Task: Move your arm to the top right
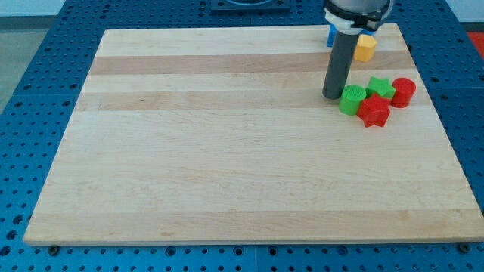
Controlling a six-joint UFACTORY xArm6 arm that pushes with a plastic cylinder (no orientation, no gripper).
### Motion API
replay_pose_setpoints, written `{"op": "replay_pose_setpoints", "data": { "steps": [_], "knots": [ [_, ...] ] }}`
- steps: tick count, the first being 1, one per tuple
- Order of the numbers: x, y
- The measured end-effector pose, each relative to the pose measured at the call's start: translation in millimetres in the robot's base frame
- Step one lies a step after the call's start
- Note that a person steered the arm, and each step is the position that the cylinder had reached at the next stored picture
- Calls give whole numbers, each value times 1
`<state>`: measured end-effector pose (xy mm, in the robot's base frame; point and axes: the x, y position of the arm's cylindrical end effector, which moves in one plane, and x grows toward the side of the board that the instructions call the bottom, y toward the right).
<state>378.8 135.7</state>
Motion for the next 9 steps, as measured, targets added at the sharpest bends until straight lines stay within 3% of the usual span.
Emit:
{"op": "replay_pose_setpoints", "data": {
  "steps": [4,9],
  "knots": [
    [-26,-23],
    [-79,141]
  ]
}}
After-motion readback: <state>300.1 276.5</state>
